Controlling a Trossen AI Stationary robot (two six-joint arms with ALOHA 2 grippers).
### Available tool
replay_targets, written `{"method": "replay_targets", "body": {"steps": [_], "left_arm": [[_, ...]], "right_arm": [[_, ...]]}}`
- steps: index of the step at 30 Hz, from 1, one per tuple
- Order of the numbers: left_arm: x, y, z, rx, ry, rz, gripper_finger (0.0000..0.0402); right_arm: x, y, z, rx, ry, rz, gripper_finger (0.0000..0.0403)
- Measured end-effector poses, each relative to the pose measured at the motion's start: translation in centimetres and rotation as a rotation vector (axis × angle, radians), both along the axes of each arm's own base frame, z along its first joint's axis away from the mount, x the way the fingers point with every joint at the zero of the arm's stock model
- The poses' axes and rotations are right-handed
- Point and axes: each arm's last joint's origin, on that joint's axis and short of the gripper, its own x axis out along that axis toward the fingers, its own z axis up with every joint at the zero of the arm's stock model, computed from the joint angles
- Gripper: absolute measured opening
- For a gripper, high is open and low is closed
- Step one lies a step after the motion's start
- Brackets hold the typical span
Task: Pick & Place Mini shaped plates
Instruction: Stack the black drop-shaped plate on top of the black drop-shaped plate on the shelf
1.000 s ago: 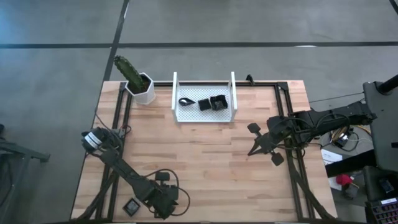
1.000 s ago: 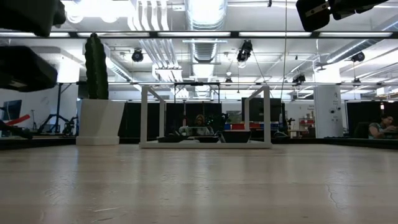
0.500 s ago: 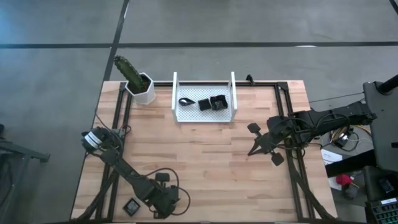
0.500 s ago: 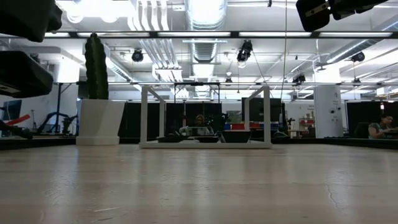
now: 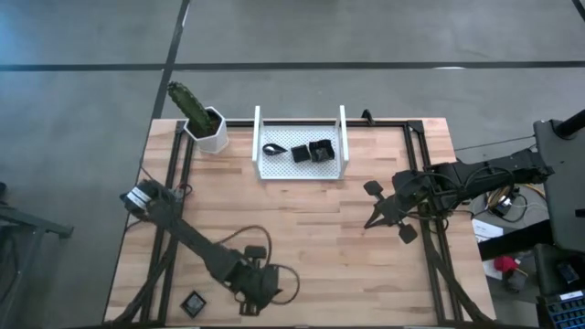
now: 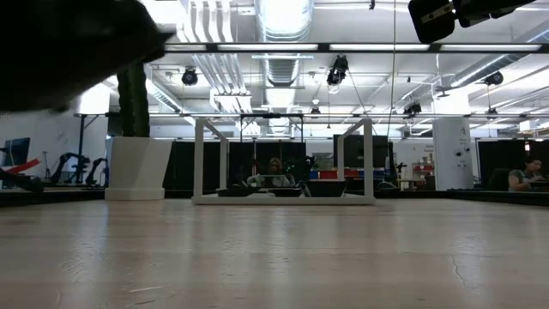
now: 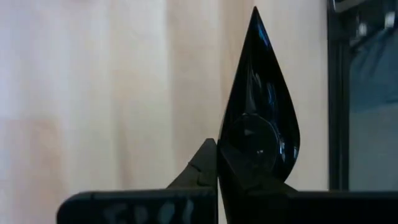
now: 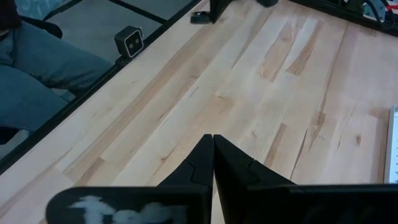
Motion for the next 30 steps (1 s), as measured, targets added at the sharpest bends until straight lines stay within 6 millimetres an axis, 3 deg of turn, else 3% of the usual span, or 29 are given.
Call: {"method": "replay_targets", "body": {"steps": [7,16,22,30], "left_arm": [[3.1,5.2,5.5,0.116,-0.058,-0.03,0.0],[6.2,14.9,10.9,0.26,-0.105,-0.063,0.0],[6.8,21.9,12.7,0.345,-0.117,-0.057,0.0],[5.9,30.3,12.8,0.433,-0.063,-0.018,0.0]], "right_arm": [[0.0,0.0,0.0,0.003,0.002,-0.002,0.0008],[0.0,0.0,0.0,0.018,0.013,-0.015,0.0008],[0.0,0.0,0.0,0.031,0.022,-0.026,0.0008],[0.0,0.0,0.0,0.024,0.018,-0.02,0.0008]]}}
